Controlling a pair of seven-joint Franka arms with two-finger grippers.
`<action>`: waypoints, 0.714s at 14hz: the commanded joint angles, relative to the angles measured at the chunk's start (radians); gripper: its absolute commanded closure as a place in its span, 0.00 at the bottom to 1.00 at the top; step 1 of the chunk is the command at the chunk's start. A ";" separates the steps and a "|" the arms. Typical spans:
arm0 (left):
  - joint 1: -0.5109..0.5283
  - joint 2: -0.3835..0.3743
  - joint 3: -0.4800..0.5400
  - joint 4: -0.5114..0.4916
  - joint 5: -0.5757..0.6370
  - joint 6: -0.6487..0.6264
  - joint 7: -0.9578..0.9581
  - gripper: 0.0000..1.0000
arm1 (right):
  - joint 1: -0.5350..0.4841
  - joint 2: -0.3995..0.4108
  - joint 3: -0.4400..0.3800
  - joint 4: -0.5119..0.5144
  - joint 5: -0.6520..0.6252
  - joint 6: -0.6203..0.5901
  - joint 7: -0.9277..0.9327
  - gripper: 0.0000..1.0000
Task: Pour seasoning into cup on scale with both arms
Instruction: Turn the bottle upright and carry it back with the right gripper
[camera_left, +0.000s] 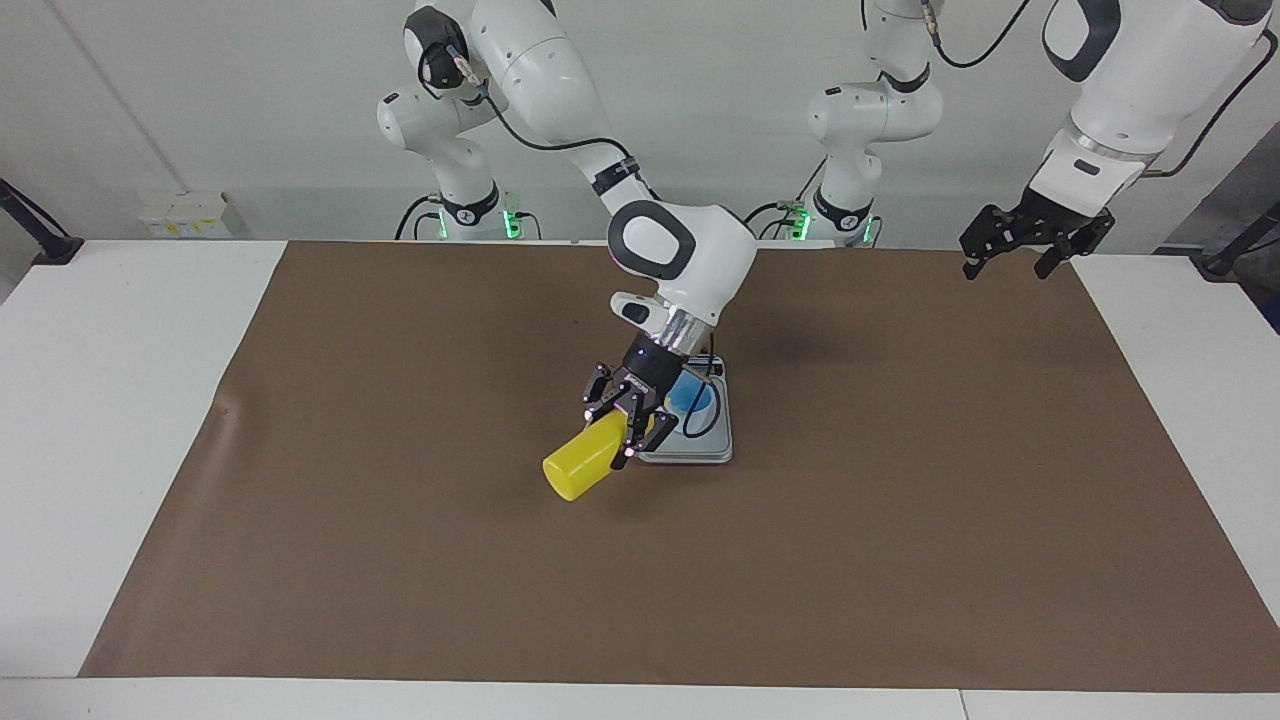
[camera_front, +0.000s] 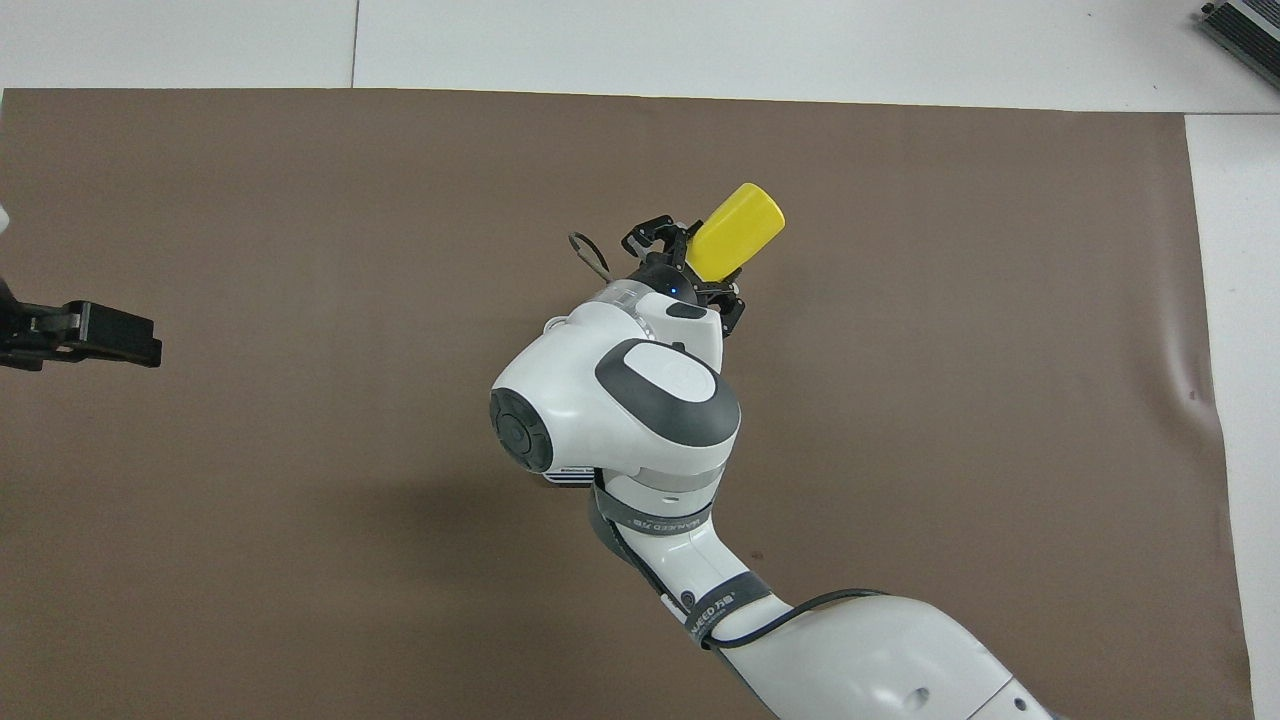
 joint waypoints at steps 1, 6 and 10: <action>0.012 -0.018 -0.004 -0.012 -0.008 -0.009 0.009 0.00 | -0.010 -0.003 0.006 0.017 -0.016 0.002 0.026 1.00; 0.012 -0.018 -0.004 -0.012 -0.008 -0.009 0.009 0.00 | -0.051 0.002 0.006 0.042 0.017 0.014 0.027 1.00; 0.012 -0.018 -0.004 -0.012 -0.008 -0.009 0.009 0.00 | -0.129 -0.032 0.013 0.074 0.068 0.017 0.018 1.00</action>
